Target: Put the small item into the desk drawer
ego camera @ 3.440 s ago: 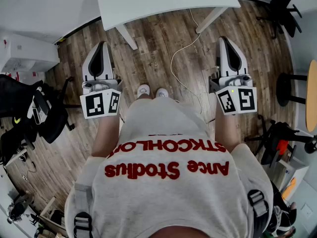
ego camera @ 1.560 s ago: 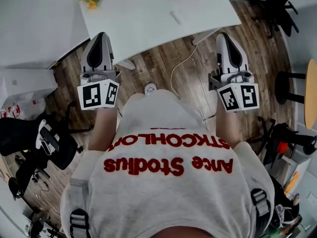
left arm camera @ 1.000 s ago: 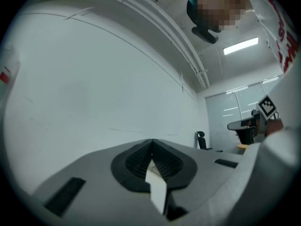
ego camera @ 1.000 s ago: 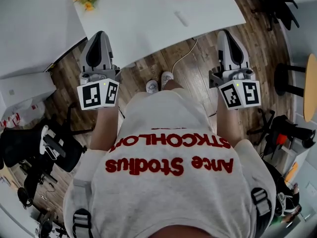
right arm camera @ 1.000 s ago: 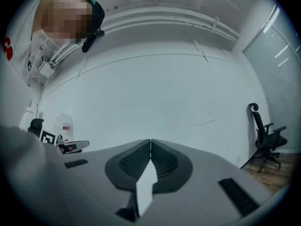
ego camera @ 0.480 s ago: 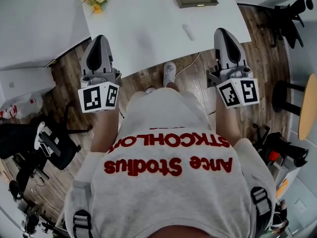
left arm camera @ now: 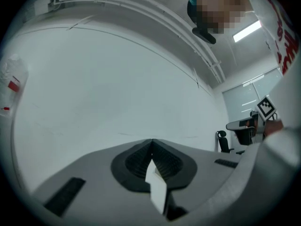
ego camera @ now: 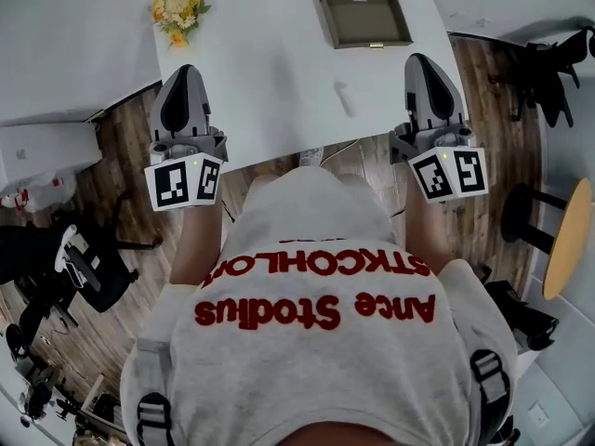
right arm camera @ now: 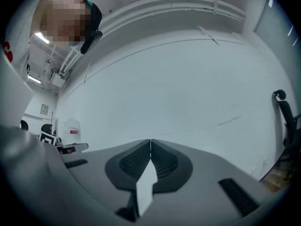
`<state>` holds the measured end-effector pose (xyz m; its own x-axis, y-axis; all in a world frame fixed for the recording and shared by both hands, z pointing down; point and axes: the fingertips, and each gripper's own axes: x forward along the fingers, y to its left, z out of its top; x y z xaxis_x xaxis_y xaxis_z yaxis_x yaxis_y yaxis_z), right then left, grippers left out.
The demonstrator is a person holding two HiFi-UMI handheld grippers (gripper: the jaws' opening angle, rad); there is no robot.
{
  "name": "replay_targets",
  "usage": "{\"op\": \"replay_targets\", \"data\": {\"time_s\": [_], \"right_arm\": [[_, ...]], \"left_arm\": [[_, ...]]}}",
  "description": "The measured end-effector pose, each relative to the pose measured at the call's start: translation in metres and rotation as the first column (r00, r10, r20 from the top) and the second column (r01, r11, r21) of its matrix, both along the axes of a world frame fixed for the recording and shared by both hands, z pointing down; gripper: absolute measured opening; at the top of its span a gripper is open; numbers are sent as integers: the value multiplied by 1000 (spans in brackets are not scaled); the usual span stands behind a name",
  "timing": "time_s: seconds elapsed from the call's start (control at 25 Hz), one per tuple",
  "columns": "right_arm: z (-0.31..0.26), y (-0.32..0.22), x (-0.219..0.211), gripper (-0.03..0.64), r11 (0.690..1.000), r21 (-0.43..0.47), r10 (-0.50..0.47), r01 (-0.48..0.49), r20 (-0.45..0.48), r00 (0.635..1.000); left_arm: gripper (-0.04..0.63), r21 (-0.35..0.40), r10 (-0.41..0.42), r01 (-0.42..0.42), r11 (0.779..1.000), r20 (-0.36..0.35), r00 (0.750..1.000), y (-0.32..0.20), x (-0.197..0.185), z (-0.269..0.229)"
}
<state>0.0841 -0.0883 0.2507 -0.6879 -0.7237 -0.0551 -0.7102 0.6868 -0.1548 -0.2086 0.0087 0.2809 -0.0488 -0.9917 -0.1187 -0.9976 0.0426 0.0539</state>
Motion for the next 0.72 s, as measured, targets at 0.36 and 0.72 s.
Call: {"op": "replay_targets", "data": {"time_s": [0.36, 0.72], "right_arm": [[-3, -76, 12, 6, 995, 8, -103, 103, 17, 995], [-5, -108, -2, 6, 985, 8, -174, 173, 34, 984]], "left_arm": [[8, 17, -99, 99, 995, 28, 995, -48, 17, -12], [8, 2, -143, 143, 990, 33, 989, -67, 20, -11]]}}
